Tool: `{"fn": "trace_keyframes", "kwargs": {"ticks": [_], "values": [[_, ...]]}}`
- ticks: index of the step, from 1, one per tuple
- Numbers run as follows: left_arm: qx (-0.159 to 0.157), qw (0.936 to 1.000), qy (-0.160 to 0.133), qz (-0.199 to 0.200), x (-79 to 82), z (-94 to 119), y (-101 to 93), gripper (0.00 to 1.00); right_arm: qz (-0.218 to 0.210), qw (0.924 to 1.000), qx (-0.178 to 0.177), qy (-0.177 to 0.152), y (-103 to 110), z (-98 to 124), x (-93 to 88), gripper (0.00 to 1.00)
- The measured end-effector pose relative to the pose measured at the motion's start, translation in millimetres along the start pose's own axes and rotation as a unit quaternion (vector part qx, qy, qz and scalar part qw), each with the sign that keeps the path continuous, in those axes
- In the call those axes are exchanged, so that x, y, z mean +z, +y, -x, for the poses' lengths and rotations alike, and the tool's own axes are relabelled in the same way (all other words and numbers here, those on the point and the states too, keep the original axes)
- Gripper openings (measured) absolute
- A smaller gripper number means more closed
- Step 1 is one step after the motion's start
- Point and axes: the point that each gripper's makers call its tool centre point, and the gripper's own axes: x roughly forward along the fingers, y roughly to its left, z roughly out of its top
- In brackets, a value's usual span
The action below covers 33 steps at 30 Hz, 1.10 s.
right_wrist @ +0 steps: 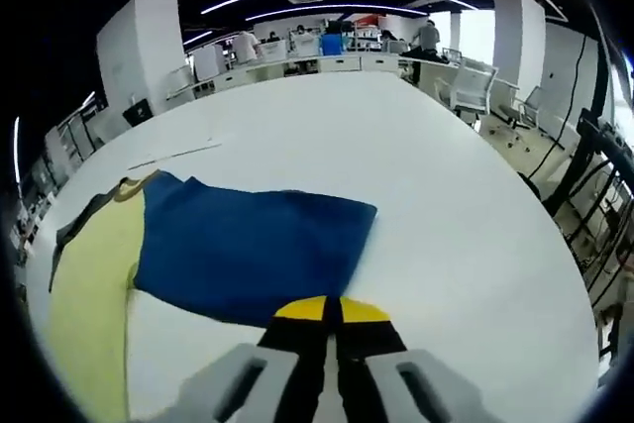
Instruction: Fold the garment on the visible template until the final outline fits inside the template.
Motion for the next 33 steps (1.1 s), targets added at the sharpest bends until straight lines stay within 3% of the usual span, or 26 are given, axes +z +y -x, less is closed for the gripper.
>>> {"fn": "trace_keyframes", "kwargs": {"ticks": [4, 15, 18, 29, 33], "values": [[-0.002, 1.0, -0.003, 0.001, 1.0, -1, 0.1, 0.94, 0.021, 0.9997, -0.006, 0.007, -4, -6, 3.6, 0.0], [-0.006, 1.0, -0.007, 0.002, 0.8, 0, -1.7, 0.95, 0.017, 0.9997, -0.002, 0.016, 4, 5, 6.4, 0.0], [-0.007, 0.9999, -0.009, 0.002, 2.1, 0, -2.2, 0.95, 0.021, 0.9996, 0.005, 0.017, 12, 11, 5.3, 0.0], [-0.016, 0.9997, -0.018, 0.008, 4.9, -1, -2.4, 0.95, 0.043, 0.9983, 0.039, 0.001, 38, 24, 28.6, 0.0], [-0.016, 0.9997, -0.019, 0.003, 4.7, 1, -1.5, 0.95, 0.047, 0.9977, 0.05, -0.004, 59, 32, 36.0, 0.0]]}}
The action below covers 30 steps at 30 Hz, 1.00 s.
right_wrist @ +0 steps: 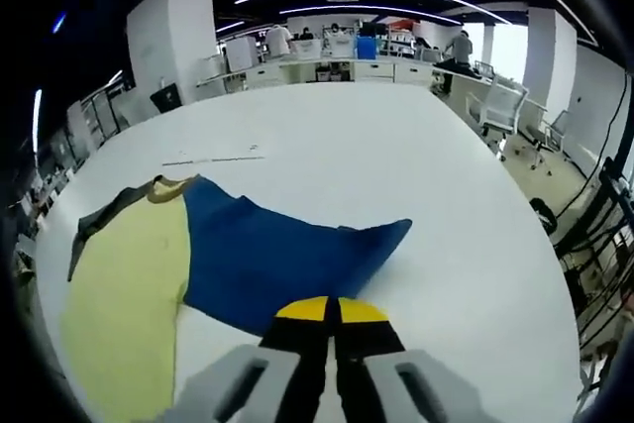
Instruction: Fold the garment on the visible template until the final outline fits inside the template.
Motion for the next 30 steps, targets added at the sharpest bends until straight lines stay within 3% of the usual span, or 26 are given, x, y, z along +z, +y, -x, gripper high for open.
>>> {"fn": "trace_keyframes", "kwargs": {"ticks": [15, 20, 30], "values": [[-0.016, 0.9995, -0.023, 0.014, 7.5, 4, -4.7, 0.96, 0.019, 0.9978, 0.06, -0.019, 61, -7, 37.8, 0.0], [-0.018, 0.9994, -0.024, 0.014, 6.6, 6, -6.4, 0.97, 0.018, 0.9973, 0.069, -0.017, 87, -1, 42.8, 0.0], [-0.02, 0.9994, -0.022, 0.019, 2.5, 10, -8.9, 0.97, 0.0, 0.9946, 0.103, -0.014, 129, -12, 55.3, 0.0]]}}
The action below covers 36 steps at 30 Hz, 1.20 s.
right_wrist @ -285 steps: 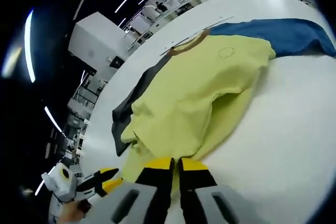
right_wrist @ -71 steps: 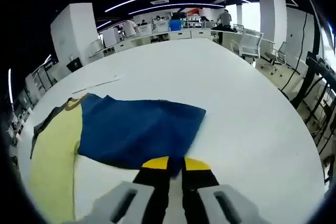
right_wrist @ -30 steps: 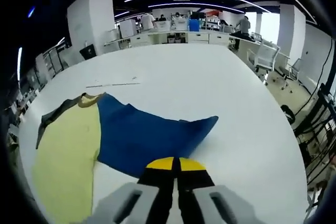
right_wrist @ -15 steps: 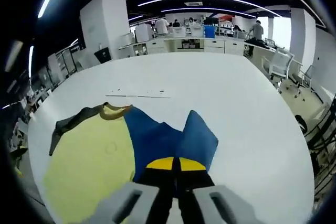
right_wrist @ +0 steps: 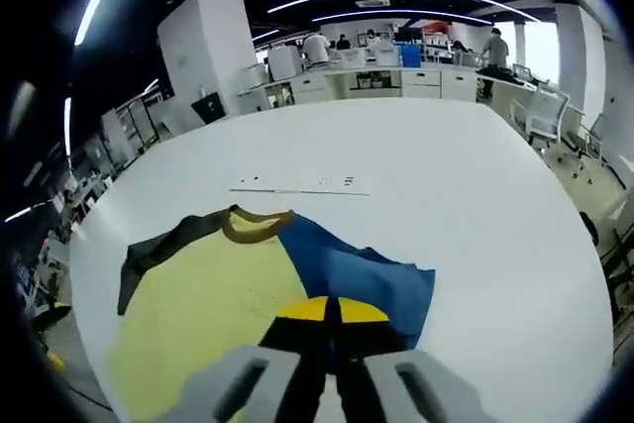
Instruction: Fold the garment on the visible template until the final outline fits inside the template.
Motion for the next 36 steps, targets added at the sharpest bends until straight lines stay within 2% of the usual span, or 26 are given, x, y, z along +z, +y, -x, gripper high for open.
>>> {"fn": "trace_keyframes", "kwargs": {"ticks": [12, 16, 20, 24, 31, 36], "values": [[-0.005, 1.0, -0.007, 0.003, 2.2, -1, -4.1, 0.97, 0.01, 0.9996, 0.027, 0.0, 34, -15, 16.1, 0.0], [-0.001, 1.0, -0.006, -0.001, 1.6, -1, -3.1, 0.97, 0.014, 0.9992, 0.037, -0.002, 49, -19, 20.3, 0.0], [-0.001, 1.0, -0.006, 0.003, 0.1, -1, -1.3, 0.97, 0.014, 0.9988, 0.046, -0.002, 72, -24, 24.0, 0.0], [-0.002, 0.9998, -0.011, 0.014, 0.4, -1, -1.6, 0.96, 0.014, 0.9982, 0.058, -0.001, 86, -34, 29.2, 0.0], [-0.002, 0.9999, -0.009, 0.012, -1.1, -1, 0.0, 0.95, 0.042, 0.9969, 0.066, 0.007, 112, -40, 25.9, 0.0], [-0.001, 0.9998, -0.008, 0.016, -2.7, -1, 1.0, 0.95, 0.062, 0.9955, 0.069, 0.02, 126, -50, 17.3, 0.0]]}}
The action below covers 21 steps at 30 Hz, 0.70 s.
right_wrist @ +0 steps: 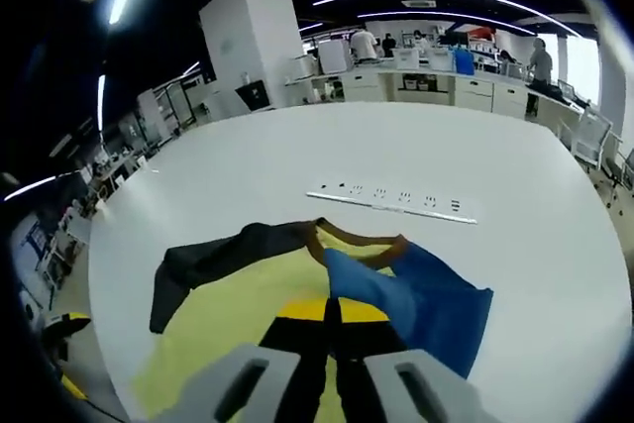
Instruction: Fold the garment on the visible template until the final outline fits inside the template.
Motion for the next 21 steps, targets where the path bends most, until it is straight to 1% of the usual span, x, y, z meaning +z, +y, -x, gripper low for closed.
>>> {"fn": "trace_keyframes", "kwargs": {"ticks": [5, 9, 12, 18, 21], "values": [[-0.01, 0.9999, -0.003, 0.0, -0.7, 0, -4.5, 0.95, -0.002, 0.9998, 0.003, 0.021, 14, -11, -16.3, 0.0], [-0.013, 0.9999, -0.001, -0.003, -2.1, -1, -5.4, 0.95, 0.007, 0.9992, 0.002, 0.038, 12, -26, -30.2, 0.0], [-0.017, 0.9998, -0.004, -0.003, -1.6, -1, -7.1, 0.95, 0.023, 0.9988, 0.011, 0.042, 20, -33, -35.5, 0.0], [-0.02, 0.9997, -0.009, -0.001, -2.1, -2, -8.2, 0.95, 0.024, 0.9976, 0.013, 0.064, 25, -45, -54.7, 0.0], [-0.02, 0.9997, -0.01, 0.001, -2.5, -3, -7.5, 0.95, 0.023, 0.9973, 0.013, 0.068, 26, -48, -60.3, 0.0]]}}
